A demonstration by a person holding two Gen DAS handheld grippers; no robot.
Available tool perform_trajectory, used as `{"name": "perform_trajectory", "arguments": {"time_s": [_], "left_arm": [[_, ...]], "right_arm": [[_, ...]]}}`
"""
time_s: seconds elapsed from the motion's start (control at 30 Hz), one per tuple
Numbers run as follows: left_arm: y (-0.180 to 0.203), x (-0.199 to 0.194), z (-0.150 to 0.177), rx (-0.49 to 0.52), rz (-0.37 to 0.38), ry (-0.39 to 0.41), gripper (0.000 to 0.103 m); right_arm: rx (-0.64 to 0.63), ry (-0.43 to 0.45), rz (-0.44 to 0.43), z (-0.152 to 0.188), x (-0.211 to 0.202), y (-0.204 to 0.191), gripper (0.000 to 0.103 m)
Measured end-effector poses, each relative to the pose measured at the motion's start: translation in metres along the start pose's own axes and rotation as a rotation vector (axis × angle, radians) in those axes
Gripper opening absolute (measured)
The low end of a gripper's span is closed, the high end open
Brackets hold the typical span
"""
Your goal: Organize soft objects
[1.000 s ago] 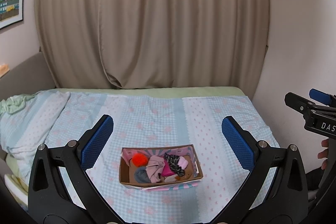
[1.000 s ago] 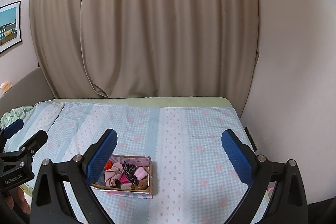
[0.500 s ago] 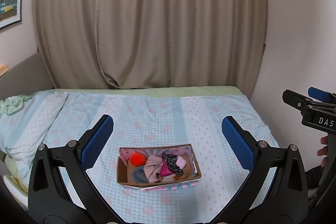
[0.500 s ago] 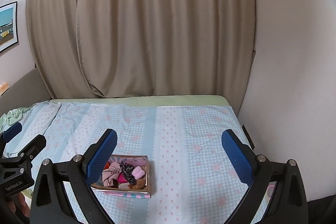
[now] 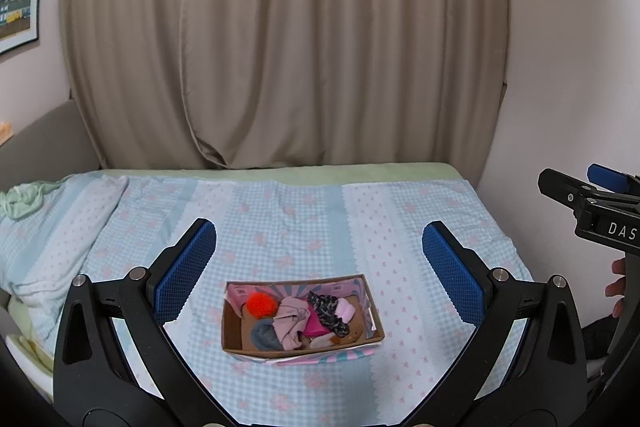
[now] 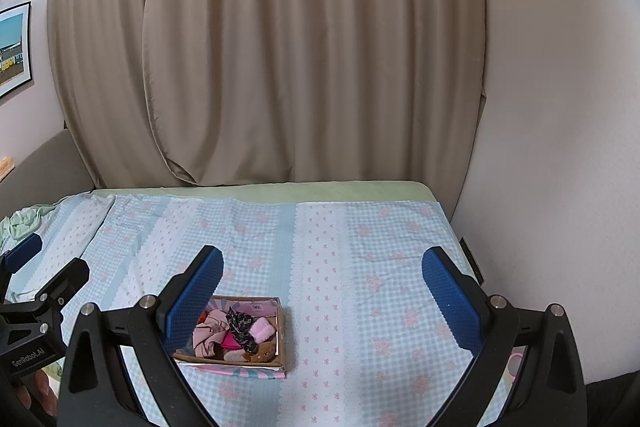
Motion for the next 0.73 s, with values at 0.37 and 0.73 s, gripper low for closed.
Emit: {"name": "perform_trajectory", "arguments": {"time_s": [0.37, 0.73], "left_arm": [[-0.0004, 0.0027, -0.0018, 0.006, -0.013, 0.032, 0.103], [-0.0015, 0.007, -0.0008, 0.0, -0.011, 0.059, 0.103]], "right_arm": [[0.001, 0.001, 0.001, -0.0009, 0.0003, -0.0006, 0.099], [0.009, -0.005, 0.008, -0.0035, 0.0066, -0.0002, 0.099]]}}
Point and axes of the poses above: each gripper's, at about its wrist camera, not at the fingertips, and x roughly the way its jaws point, y to its right, z to its underside, the point moved 1 cm from there along x, roughly the way its jaws point, and after that the axes turned 15 degrees about -x, right-handed, at the moved point
